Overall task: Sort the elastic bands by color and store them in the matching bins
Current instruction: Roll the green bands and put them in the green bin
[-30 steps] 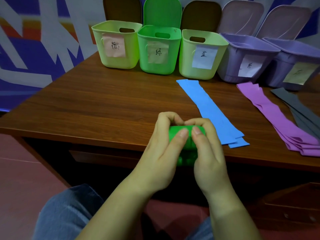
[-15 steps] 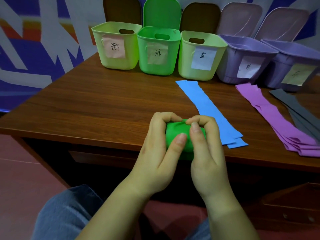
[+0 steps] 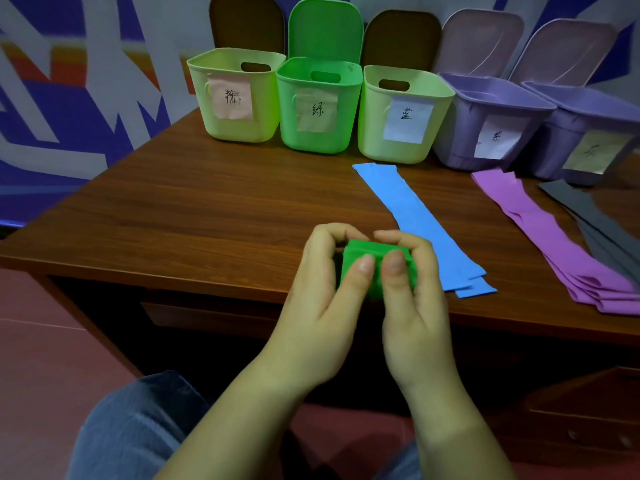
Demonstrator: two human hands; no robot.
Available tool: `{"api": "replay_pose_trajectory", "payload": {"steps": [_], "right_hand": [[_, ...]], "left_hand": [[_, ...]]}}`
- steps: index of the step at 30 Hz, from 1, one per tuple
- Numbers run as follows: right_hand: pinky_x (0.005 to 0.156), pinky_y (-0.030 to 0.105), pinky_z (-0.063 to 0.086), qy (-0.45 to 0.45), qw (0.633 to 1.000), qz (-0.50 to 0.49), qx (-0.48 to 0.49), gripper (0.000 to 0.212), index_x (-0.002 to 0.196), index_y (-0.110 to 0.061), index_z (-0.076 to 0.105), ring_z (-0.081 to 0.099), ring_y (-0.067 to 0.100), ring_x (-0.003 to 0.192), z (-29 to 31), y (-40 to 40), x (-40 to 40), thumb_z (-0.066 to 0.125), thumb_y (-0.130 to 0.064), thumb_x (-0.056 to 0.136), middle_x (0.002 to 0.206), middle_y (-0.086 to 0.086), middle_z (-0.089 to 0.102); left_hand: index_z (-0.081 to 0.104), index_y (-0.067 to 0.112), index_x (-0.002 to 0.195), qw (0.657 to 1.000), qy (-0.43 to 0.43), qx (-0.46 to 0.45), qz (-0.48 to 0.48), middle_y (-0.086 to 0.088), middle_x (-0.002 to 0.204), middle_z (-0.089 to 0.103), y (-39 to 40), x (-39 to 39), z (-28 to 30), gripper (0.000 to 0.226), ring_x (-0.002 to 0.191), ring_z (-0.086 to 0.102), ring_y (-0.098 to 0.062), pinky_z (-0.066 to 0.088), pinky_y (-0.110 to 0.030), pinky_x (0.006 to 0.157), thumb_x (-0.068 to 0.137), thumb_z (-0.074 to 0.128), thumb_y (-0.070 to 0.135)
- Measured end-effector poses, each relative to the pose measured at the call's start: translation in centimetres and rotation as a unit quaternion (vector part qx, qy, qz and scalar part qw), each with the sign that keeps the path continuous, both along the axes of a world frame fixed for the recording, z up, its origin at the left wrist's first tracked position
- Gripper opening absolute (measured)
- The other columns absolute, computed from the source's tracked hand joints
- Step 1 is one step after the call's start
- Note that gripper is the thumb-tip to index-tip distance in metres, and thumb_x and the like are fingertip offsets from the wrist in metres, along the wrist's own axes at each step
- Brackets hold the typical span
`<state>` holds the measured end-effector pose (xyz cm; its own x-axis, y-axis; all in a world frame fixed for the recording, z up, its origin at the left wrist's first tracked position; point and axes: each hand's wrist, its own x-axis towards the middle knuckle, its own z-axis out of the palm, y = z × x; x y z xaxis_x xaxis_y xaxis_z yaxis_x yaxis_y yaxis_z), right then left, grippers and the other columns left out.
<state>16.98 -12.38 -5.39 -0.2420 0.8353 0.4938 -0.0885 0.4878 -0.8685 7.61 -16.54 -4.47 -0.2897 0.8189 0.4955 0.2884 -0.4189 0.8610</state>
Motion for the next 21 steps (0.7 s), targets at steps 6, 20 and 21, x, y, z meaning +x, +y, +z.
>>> {"api": "replay_pose_trajectory", "payload": {"steps": [6, 20, 21], "right_hand": [[0.082, 0.014, 0.044, -0.016, 0.999, 0.010, 0.027, 0.029, 0.105, -0.031, 0.052, 0.059, 0.006, 0.100, -0.27, -0.18, -0.15, 0.044, -0.055, 0.091, 0.104, -0.020, 0.059], [0.076, 0.013, 0.045, -0.004, 0.998, 0.030, 0.046, 0.017, 0.101, -0.025, 0.053, 0.060, 0.002, 0.090, 0.15, 0.11, 0.01, 0.043, -0.036, 0.092, 0.098, -0.019, 0.061], [0.074, 0.014, 0.045, -0.002, 0.998, 0.036, 0.045, 0.015, 0.099, -0.026, 0.053, 0.060, 0.002, 0.087, 0.20, 0.16, 0.14, 0.045, -0.035, 0.091, 0.095, -0.019, 0.061]], "left_hand": [[0.047, 0.028, 0.101, 0.997, -0.043, -0.059, -0.010, 0.004, 0.102, 0.057, 0.07, 0.01, -0.17, 0.036, 0.096, 0.058, -0.016, 0.048, -0.036, 0.084, 0.082, 0.037, 0.057], [0.046, 0.030, 0.098, 0.997, -0.034, -0.063, 0.002, 0.001, 0.099, 0.058, 0.42, 0.24, 0.26, 0.034, 0.093, 0.059, -0.018, 0.048, -0.039, 0.081, 0.083, 0.037, 0.058], [0.047, 0.030, 0.095, 0.998, -0.024, -0.061, 0.018, 0.005, 0.094, 0.057, 0.47, 0.31, 0.25, 0.033, 0.089, 0.058, -0.015, 0.047, -0.035, 0.077, 0.083, 0.036, 0.059]]}}
